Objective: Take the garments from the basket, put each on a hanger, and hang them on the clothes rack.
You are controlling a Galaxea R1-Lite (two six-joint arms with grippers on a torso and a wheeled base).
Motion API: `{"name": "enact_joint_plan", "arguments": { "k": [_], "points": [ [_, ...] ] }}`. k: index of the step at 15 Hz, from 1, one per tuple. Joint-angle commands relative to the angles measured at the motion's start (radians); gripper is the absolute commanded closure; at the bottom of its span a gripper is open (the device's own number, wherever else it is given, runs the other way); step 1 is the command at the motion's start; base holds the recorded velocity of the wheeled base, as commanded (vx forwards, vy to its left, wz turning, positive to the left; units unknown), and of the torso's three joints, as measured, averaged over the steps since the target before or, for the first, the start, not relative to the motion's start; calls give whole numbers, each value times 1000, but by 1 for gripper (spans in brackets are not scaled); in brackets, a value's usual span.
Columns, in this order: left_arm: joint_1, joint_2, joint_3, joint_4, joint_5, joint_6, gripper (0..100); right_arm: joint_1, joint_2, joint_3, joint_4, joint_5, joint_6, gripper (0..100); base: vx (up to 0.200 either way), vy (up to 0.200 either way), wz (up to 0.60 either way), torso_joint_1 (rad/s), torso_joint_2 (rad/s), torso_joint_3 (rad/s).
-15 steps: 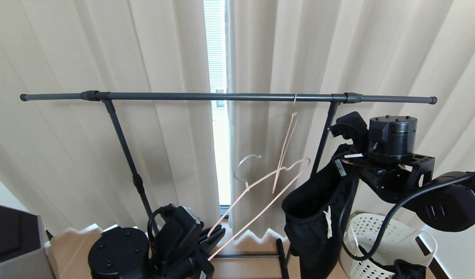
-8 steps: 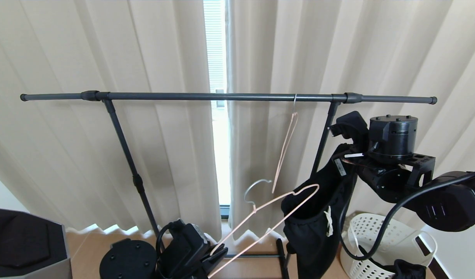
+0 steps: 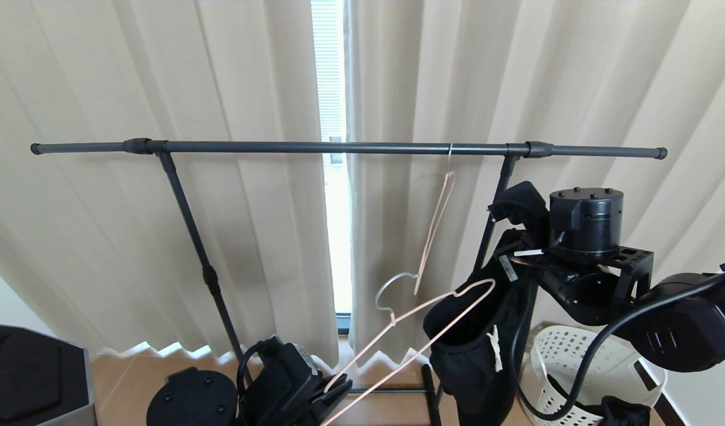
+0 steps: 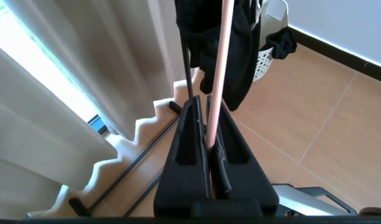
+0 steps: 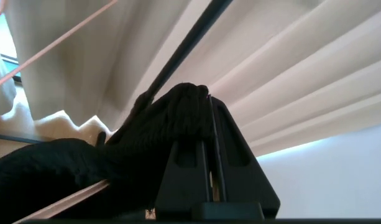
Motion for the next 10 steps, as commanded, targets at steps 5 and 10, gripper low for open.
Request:
{"name": "enact_joint_plan", "arguments": {
  "k": [5,10],
  "points": [
    [-1,-7,-7,-1,7,-1,100,61,0,26,-22,-11,0,100,0,0,0,0,0,0],
    [0,-5,-33,-1,33,-21,100,127,3,36,-37,-34,0,100,0,0,0,0,0,0]
  ]
}}
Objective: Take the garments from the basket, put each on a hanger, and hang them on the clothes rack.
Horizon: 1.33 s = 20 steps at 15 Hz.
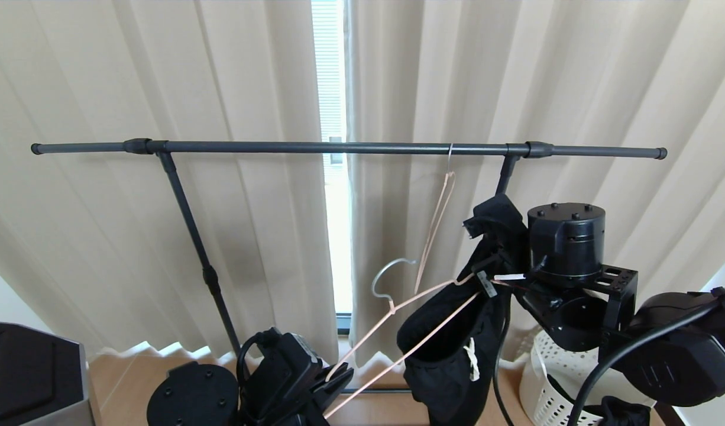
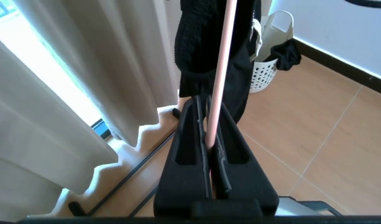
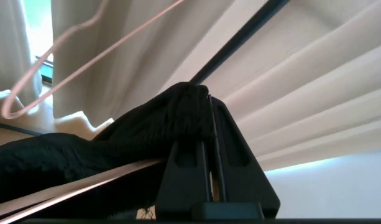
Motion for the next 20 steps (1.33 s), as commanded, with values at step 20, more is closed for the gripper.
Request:
{"name": "enact_joint_plan", "arguments": {
  "k": [20],
  "points": [
    [11,16,-30,-1,25,-34,100,326,-142,51,-15,-21,66,100,0,0,0,0,0,0]
  ]
}}
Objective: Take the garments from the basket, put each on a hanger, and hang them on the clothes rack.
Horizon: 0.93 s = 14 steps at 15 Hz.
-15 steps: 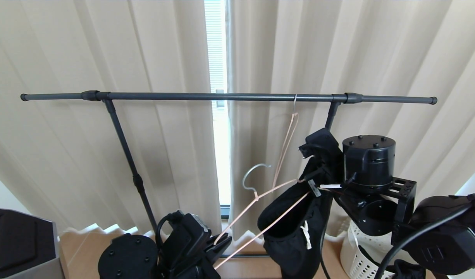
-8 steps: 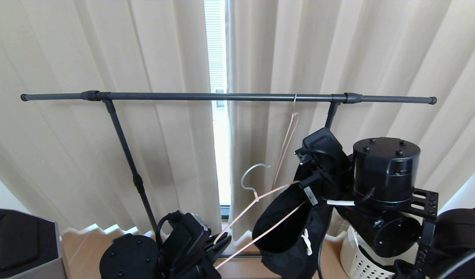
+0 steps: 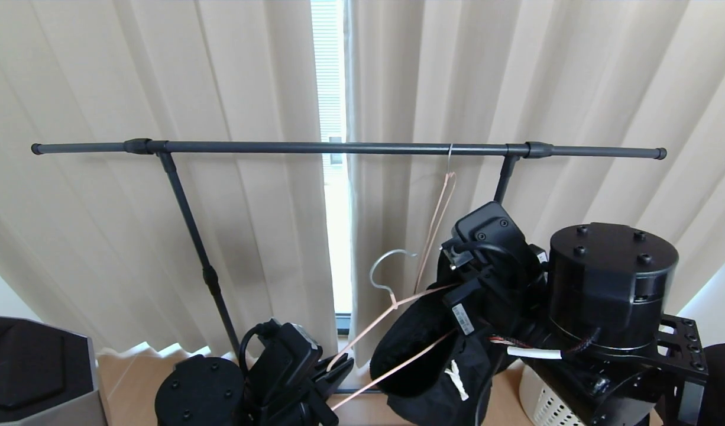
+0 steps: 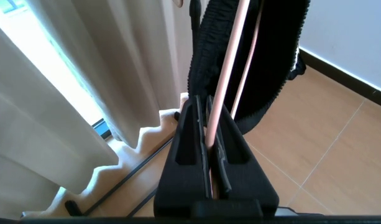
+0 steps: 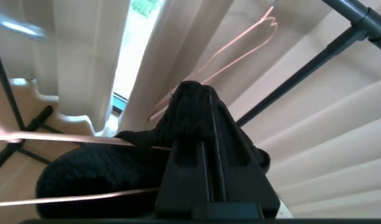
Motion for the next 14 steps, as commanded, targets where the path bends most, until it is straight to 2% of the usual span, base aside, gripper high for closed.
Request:
{"name": "enact_joint_plan", "arguments": {
  "k": [1,6,14],
  "points": [
    [1,3,-2,-1,0,0,100,42,-9,-9,-2,1,14,100,0,0,0,0,0,0],
    [4,6,-3,-1,0,-1,100,108,-23,-17,-2,2,85,100,0,0,0,0,0,0],
    [2,-29,3,-1,-3,-14,100,111,-22,-49,-3,7,108,100,0,0,0,0,0,0]
  ]
}}
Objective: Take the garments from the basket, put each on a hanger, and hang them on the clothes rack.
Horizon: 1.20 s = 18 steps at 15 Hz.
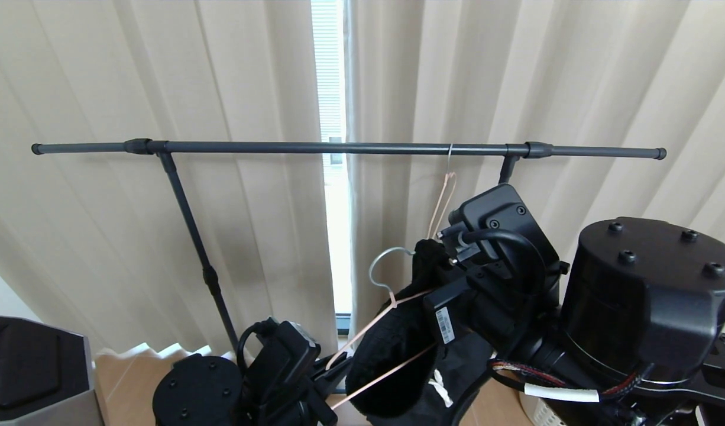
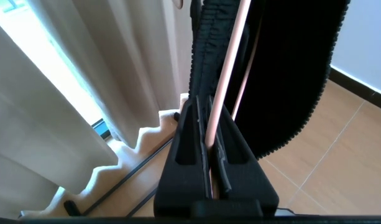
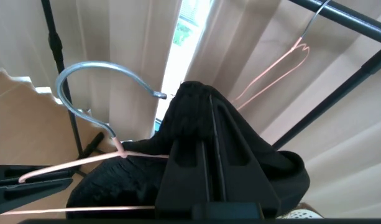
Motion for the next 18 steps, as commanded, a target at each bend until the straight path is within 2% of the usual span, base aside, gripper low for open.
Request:
{"name": "enact_joint_plan", "arguments": {
  "k": [1,10,11,18],
  "points": [
    [0,-29,2,-2,-1,-9,100,-1,7,-1,1,0,-1,100,0,0,0,0,0,0],
    [-6,-100,6,-2,-5,-13,100,-12,21,-16,0,0,18,100,0,0,0,0,0,0],
    [-6,-100,10,-2,-5,-12,100,-12,21,-19,0,0,19,0,0,0,0,0,0,0],
    [-14,-100,19,-2,-7,-10,100,-53,15,-45,0,-19,19,0,0,0,0,0,0,0]
  ]
}}
